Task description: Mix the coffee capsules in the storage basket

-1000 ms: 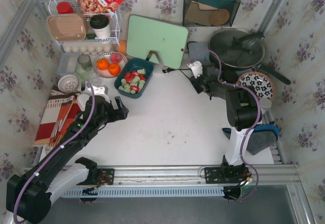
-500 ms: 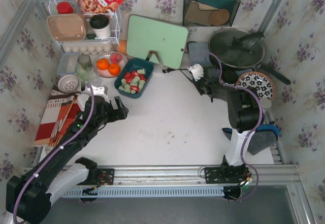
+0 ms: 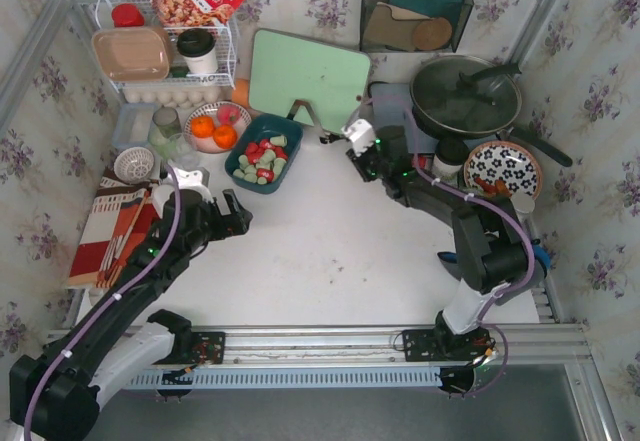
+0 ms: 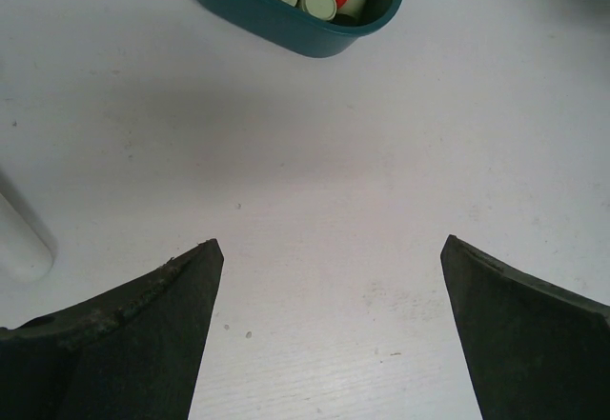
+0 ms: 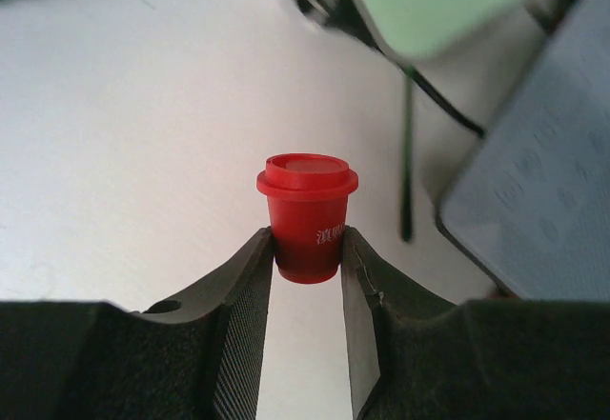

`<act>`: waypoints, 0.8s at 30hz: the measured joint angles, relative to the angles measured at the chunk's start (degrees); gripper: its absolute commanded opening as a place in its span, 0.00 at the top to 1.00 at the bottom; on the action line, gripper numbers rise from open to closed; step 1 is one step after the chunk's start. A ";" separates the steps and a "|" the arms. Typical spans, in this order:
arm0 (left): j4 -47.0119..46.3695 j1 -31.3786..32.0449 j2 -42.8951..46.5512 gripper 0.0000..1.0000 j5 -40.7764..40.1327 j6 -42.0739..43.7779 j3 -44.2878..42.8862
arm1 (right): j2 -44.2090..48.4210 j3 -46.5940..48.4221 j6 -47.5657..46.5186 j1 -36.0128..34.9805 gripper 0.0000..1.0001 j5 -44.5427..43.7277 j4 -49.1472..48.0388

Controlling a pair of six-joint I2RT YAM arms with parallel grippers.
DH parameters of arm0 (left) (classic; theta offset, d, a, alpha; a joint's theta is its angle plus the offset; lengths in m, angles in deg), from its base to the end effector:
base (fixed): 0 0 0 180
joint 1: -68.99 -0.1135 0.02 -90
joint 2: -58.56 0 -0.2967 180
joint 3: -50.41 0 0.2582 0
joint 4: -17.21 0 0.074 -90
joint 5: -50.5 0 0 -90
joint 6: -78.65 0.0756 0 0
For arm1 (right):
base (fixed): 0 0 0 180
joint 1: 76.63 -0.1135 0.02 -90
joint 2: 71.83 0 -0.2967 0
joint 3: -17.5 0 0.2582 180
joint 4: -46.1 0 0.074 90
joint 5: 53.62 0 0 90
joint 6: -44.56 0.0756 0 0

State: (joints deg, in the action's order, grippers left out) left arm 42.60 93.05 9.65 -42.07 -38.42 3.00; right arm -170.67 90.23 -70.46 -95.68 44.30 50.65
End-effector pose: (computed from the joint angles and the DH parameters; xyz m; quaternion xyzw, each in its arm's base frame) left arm 0.1990 -0.0852 0.2627 -0.0341 0.8513 -0.2085 0.4802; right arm 0.3988 0.1487 0.2171 -0.3569 0.7907 0.0342 0.4963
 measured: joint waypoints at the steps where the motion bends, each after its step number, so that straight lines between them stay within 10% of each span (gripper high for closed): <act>1: 0.02 0.00 0.11 0.01 0.00 -0.02 0.00 | 0.46 -0.17 0.66 -1.86 0.70 -0.07 -0.94; 19: 0.46 0.00 1.90 0.01 -1.53 0.00 0.07 | -25.38 30.03 10.32 -22.91 0.71 -3.06 -7.63; 24: 0.46 0.00 1.77 0.01 -1.53 0.00 0.07 | -29.42 32.50 13.11 -23.02 0.47 -5.95 -8.83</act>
State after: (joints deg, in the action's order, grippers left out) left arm 43.05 93.05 11.42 -43.60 -38.42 3.06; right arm -200.09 122.73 -57.35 -118.69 38.36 41.82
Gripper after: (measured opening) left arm 0.994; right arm 0.384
